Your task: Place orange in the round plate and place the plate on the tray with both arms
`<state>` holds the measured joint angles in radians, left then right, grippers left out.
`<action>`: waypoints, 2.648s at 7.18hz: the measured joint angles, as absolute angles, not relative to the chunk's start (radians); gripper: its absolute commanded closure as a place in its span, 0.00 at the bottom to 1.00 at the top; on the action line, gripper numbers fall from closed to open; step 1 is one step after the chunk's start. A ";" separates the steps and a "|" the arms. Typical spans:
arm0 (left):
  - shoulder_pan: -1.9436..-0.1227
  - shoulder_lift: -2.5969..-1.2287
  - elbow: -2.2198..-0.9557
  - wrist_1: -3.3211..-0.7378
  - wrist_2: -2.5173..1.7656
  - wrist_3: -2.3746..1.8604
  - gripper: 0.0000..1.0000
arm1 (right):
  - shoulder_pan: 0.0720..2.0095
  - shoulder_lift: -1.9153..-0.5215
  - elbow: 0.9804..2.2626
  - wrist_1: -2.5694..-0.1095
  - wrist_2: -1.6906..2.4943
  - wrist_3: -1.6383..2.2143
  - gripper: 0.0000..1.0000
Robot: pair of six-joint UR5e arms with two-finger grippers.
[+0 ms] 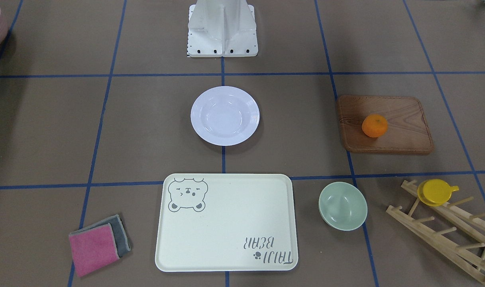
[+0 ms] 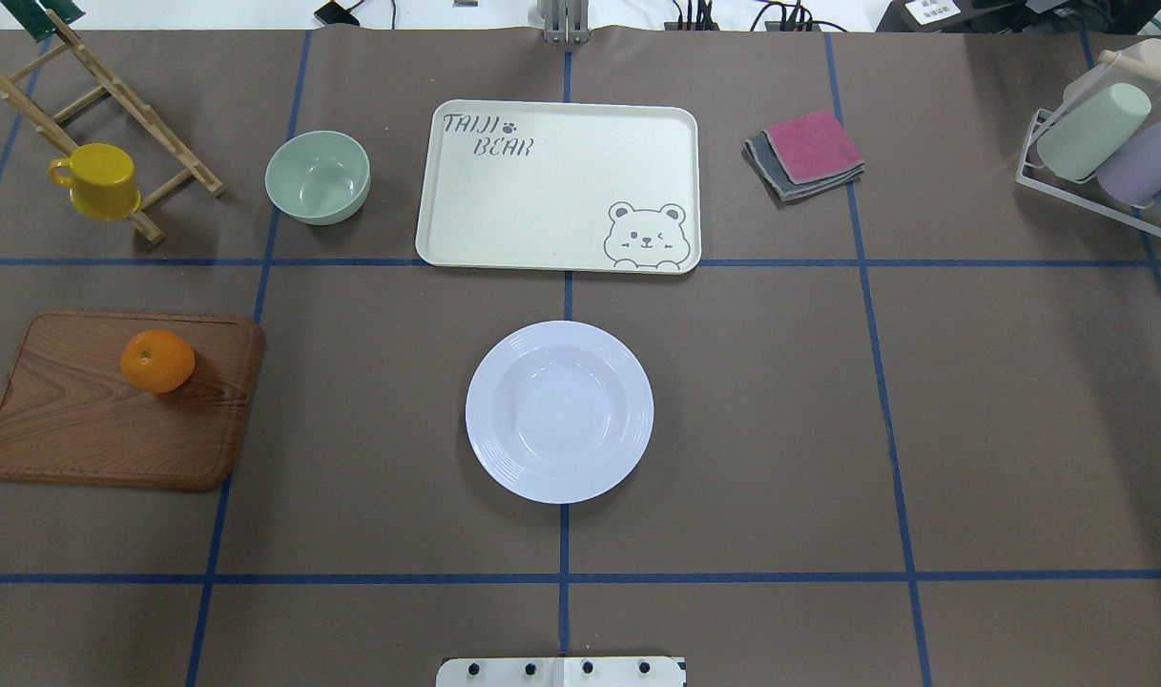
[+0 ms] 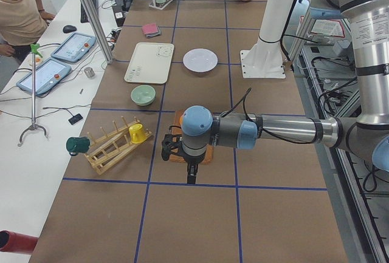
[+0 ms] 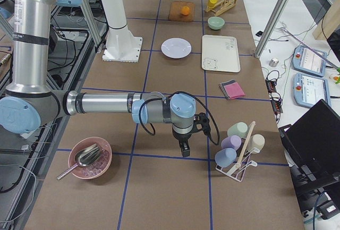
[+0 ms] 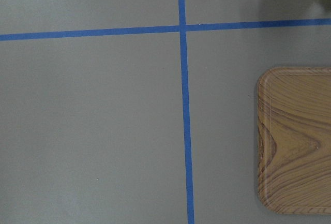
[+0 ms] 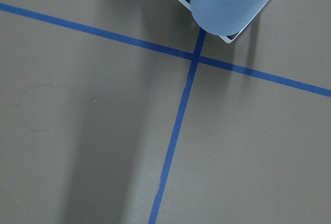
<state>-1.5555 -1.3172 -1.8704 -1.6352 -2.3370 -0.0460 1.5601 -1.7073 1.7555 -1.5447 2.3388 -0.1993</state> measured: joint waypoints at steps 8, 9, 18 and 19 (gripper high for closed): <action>-1.537 -1.464 -1.858 -1.661 -2.346 -0.048 0.00 | 1.533 -1.690 1.782 -1.546 2.337 -0.141 0.00; -1.528 -1.491 -1.850 -1.688 -2.369 -0.045 0.00 | 1.512 -1.687 1.799 -1.546 2.337 -0.094 0.00; -0.969 -1.543 -1.840 -2.104 -2.116 -0.594 0.00 | 1.444 -1.687 1.852 -1.545 2.336 0.017 0.00; -0.918 -1.544 -1.840 -2.104 -2.078 -0.622 0.00 | 1.444 -1.687 1.852 -1.545 2.336 0.017 0.00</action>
